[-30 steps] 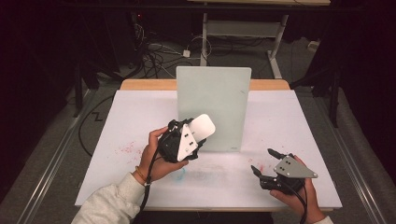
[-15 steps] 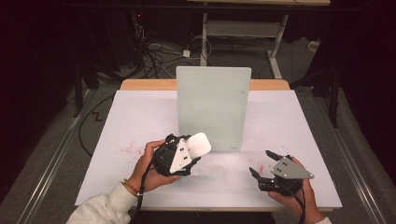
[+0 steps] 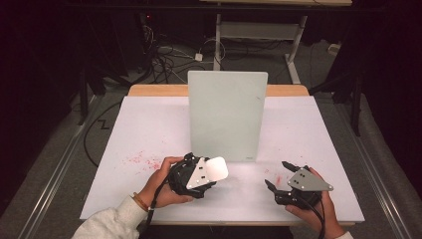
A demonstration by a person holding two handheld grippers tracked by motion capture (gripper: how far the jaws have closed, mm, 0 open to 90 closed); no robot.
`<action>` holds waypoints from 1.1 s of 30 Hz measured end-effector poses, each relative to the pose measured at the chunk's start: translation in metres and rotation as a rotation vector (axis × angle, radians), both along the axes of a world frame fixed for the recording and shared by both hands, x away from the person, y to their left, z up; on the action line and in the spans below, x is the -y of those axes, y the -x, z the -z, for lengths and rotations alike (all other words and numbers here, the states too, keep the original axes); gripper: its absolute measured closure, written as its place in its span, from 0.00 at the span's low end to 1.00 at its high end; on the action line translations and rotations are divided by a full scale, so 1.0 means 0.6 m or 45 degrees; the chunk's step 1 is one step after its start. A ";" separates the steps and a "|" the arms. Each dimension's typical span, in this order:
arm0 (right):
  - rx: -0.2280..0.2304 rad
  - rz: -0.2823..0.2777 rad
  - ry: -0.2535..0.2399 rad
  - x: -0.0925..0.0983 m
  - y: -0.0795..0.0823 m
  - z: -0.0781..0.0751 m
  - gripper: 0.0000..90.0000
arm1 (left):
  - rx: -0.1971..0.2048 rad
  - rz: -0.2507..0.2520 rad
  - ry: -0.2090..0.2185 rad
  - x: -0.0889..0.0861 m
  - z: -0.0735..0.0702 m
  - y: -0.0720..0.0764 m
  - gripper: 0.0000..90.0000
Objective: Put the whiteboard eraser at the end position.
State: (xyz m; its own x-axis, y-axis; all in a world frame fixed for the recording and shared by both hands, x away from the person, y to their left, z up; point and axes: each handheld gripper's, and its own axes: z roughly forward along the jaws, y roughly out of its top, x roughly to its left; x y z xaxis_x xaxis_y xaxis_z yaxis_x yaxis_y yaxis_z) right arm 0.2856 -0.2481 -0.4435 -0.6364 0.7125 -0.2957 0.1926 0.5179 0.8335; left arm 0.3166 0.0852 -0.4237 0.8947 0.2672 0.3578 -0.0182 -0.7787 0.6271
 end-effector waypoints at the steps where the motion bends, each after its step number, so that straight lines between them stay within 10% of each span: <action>1: -0.001 0.001 0.001 0.000 0.000 0.000 0.26 | -0.021 0.006 -0.007 0.000 0.002 -0.003 0.32; 12: -0.006 -0.006 0.007 -0.002 0.000 0.002 0.26 | -0.166 0.099 -0.085 0.016 0.019 -0.033 0.32; 33: -0.016 0.001 0.011 -0.002 -0.002 0.004 0.26 | -0.237 0.248 -0.190 0.071 0.035 -0.043 0.32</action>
